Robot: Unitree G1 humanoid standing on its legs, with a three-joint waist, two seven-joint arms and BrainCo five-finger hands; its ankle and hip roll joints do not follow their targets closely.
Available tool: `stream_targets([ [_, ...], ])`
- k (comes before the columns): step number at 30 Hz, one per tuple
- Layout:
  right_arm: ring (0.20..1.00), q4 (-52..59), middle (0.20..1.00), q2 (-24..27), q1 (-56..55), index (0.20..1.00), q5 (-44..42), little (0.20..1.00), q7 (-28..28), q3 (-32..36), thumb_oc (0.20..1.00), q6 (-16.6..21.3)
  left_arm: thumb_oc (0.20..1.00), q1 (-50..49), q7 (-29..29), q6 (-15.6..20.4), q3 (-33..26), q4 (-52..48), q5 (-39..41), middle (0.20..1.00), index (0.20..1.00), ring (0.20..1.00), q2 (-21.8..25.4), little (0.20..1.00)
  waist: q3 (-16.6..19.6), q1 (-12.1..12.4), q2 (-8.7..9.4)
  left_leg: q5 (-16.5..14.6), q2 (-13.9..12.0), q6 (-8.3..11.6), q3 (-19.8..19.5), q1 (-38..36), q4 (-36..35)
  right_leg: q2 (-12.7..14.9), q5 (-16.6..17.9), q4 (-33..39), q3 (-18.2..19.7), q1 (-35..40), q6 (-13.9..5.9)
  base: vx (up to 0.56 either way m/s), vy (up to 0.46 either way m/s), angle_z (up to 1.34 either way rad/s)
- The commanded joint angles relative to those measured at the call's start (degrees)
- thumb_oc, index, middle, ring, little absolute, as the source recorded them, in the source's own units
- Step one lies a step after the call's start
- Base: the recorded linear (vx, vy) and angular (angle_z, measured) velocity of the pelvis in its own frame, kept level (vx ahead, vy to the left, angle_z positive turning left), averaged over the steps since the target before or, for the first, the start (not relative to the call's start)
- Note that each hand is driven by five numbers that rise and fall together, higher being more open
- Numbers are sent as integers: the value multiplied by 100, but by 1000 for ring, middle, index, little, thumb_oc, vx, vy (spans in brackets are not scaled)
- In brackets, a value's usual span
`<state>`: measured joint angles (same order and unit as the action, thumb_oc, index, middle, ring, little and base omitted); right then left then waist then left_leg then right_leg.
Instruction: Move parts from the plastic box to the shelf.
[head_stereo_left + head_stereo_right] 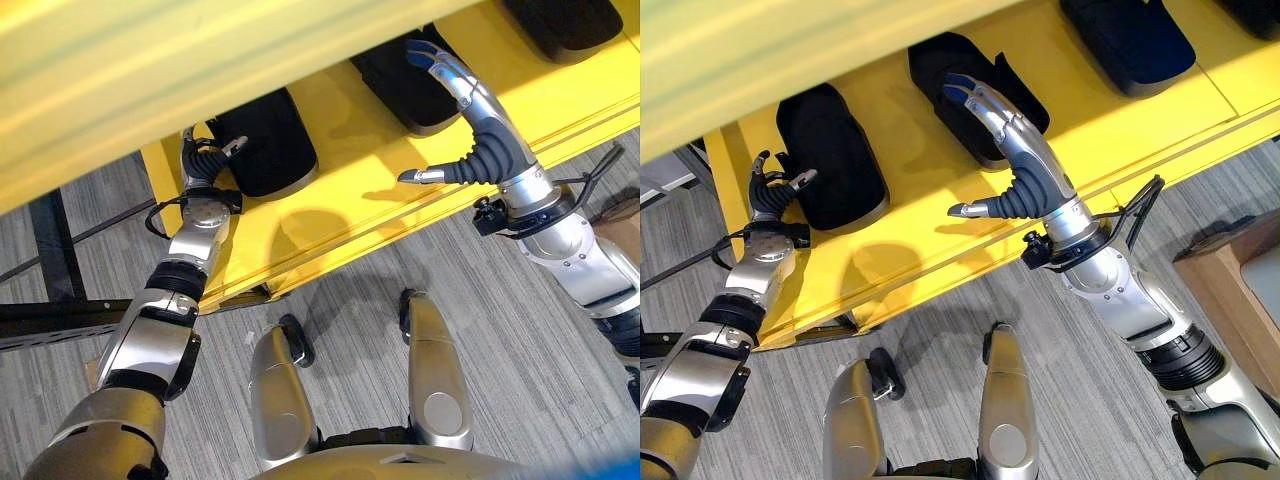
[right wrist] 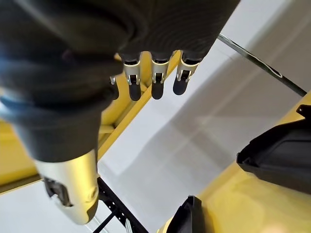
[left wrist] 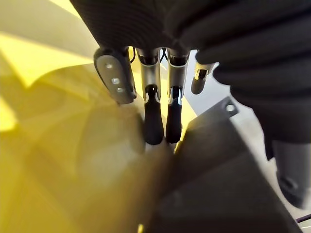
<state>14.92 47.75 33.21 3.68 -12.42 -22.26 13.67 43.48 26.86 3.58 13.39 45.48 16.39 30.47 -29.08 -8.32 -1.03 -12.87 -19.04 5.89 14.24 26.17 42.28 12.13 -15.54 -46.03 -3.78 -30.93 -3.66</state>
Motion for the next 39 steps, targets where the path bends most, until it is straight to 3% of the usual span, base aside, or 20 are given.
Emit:
stream_targets([
  [1, 1000, 434, 1000, -332, -94, 1000, 186, 1000, -147, 175, 1000, 102, 1000, -1089, -47, -573, 239, 535, 425, 1000, 1000, 1000, -512, 1000, -71, -10, 243, 17, 405, -571, 380, 114, 381, -243, 57, 153, -637, 224, 357, 0, 0, 0],
  [11, 1000, 498, 1000, -398, -168, 1000, 239, 1000, -233, 195, 1000, 13, 1000, -1289, 220, -311, 63, 342, 863, 1000, 1000, 1000, -772, 1000, -71, 57, 277, 42, 431, -581, 329, 115, 313, -255, 67, 170, -667, 243, 348, -2, -15, 1],
  [12, 1000, 485, 1000, -420, -236, 1000, 267, 1000, -285, 234, 1000, 33, 1000, -1383, 667, -13, -48, 160, 1042, 1000, 1000, 1000, -839, 1000, -71, 88, 277, 71, 442, -570, 312, 90, 289, -259, 70, 204, -676, 287, 352, 3, -73, 5],
  [13, 1000, 498, 1000, -624, -430, 1000, 534, 1000, -418, 323, 1000, 53, 1000, -1596, 1765, 644, -345, -332, 930, 1000, 1000, 1000, -993, 1000, -71, 174, 293, 104, 471, -567, 273, 85, 271, -262, 74, 242, -684, 324, 339, 1, -74, 7],
  [14, 1000, 495, 1000, -643, -449, 1000, 559, 1000, -431, 329, 1000, 55, 1000, -1619, 1819, 654, -363, -379, 904, 1000, 1000, 1000, -1016, 1000, -71, 183, 296, 107, 476, -568, 268, 83, 266, -260, 75, 246, -689, 329, 337, -12, -85, 11],
  [17, 1000, 463, 1000, -839, -611, 1000, 793, 1000, -633, 377, 1000, 77, 1000, -1853, 2446, 1119, -541, -895, 503, 1000, 1000, 1000, -1299, 1000, -71, 304, 344, 129, 523, -565, 214, 79, 203, -244, 89, 293, -752, 377, 315, -14, -74, 9],
  [23, 1000, 451, 1000, -951, -745, 1000, 935, 1000, -877, 415, 1000, 57, 1000, -2257, 3055, 1369, -616, -1799, -63, 1000, 1000, 1000, -1470, 1000, -71, 452, 425, 144, 564, -564, 156, 48, 101, -238, 101, 361, -839, 455, 306, -9, -75, 7],
  [26, 1000, 436, 1000, -1003, -948, 1000, 1063, 1000, -1112, 439, 1000, 137, 1000, -2591, 3561, 1621, -649, -2720, -705, 1000, 1000, 1000, -1364, 1000, -71, 594, 491, 192, 580, -533, 85, 51, -7, -240, 125, 451, -943, 535, 309, -17, -135, 8],
  [31, 1000, 423, 1000, -1038, -1134, 1000, 1209, 1000, -1445, 366, 1000, 194, 1000, -2896, 3597, 1755, -639, -3457, -1075, 1000, 1000, 1000, -1152, 1000, -71, 753, 543, 302, 552, -462, 39, 32, -186, -196, 206, 650, -1117, 647, 283, -22, -115, 16],
  [39, 1000, 484, 1000, -905, -1521, 1000, 1250, 1000, -1770, 449, 1000, 341, 1000, -3965, 3000, 2075, -640, -4680, -1675, 1000, 1000, 1000, -627, 1000, -71, 1077, 526, 671, 275, -219, 86, -281, -741, -133, 197, 951, -1628, 1078, 336, -4, -158, 10],
])
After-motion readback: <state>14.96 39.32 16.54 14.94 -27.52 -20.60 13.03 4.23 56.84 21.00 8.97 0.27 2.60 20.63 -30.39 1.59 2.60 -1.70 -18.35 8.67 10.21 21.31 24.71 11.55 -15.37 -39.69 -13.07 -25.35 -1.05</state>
